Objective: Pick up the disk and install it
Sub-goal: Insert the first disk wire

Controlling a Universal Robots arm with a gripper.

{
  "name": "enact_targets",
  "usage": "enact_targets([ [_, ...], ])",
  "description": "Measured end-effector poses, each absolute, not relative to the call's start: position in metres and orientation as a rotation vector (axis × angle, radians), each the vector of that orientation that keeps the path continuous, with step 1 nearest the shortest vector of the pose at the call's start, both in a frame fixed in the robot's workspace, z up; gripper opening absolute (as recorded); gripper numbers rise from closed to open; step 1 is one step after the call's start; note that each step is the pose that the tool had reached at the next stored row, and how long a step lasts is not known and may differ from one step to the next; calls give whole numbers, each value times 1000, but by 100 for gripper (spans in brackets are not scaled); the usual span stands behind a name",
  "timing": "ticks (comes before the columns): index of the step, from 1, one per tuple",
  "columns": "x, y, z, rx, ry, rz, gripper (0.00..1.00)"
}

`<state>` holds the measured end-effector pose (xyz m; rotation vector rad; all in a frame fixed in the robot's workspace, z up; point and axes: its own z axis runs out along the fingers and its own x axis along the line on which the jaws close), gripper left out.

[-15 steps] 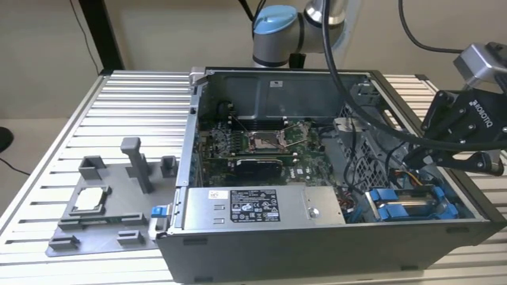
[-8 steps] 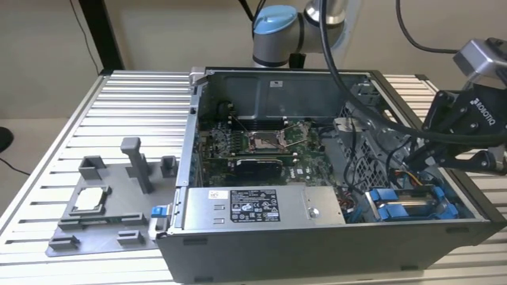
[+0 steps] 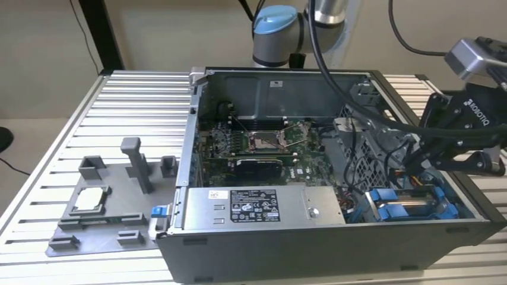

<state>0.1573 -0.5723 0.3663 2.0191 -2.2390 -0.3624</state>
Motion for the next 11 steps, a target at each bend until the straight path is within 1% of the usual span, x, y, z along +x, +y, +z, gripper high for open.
enact_targets([
  [5, 154, -572, 366, 2025, -2246, -289, 0],
  [11, 145, -571, 362, 2048, -2267, -237, 0],
])
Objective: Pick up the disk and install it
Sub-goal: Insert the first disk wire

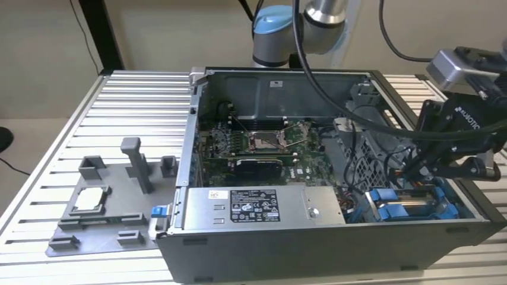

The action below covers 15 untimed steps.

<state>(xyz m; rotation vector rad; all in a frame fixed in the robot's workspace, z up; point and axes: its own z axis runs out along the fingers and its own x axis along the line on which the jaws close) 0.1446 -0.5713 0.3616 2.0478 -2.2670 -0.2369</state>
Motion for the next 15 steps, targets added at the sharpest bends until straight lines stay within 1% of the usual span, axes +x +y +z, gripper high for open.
enact_targets([
  [6, 133, -571, 359, 2083, -2302, -161, 0],
  [15, 130, -571, 358, 2086, -2306, -153, 0],
])
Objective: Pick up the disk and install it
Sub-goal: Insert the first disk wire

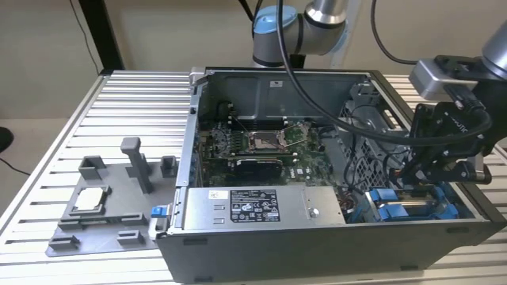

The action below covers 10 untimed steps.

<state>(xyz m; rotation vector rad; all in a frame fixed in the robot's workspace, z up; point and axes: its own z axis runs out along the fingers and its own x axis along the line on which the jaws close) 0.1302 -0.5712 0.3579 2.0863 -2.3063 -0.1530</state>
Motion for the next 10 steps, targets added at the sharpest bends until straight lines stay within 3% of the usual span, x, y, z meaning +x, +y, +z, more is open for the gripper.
enact_targets([
  [10, 128, -571, 357, 2087, -2307, -151, 0],
])
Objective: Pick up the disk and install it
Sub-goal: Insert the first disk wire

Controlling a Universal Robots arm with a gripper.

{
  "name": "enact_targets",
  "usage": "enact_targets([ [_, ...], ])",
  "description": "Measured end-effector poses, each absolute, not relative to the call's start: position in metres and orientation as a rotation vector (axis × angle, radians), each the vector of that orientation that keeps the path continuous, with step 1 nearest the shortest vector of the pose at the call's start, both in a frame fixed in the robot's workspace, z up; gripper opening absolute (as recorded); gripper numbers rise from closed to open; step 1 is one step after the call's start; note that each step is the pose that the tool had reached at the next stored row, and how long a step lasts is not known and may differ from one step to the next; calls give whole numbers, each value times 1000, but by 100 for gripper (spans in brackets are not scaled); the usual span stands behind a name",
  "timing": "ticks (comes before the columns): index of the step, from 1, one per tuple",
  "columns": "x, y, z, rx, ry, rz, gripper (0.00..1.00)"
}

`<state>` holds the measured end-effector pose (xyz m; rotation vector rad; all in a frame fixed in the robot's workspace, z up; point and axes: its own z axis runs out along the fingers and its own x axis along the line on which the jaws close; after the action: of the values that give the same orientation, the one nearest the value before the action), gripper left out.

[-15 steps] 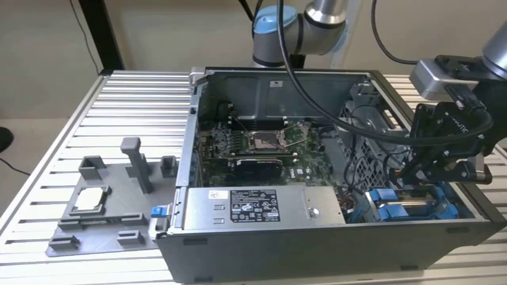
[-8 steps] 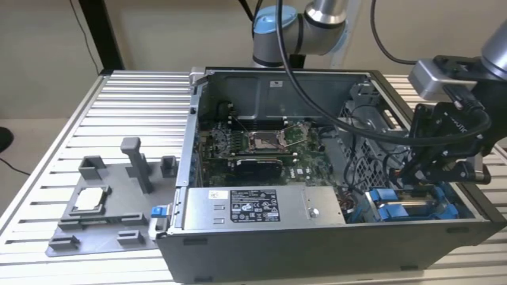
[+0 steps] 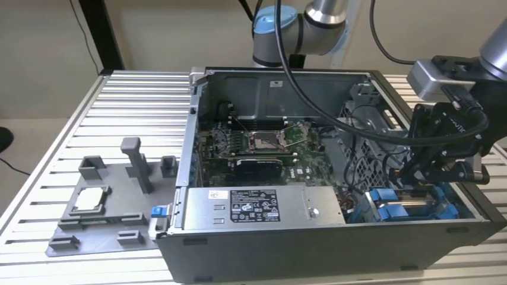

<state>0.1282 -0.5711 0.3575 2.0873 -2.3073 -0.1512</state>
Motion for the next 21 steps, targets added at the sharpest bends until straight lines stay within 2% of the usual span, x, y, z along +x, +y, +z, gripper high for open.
enact_targets([
  [21, 128, -571, 351, 2099, -2319, -132, 0],
])
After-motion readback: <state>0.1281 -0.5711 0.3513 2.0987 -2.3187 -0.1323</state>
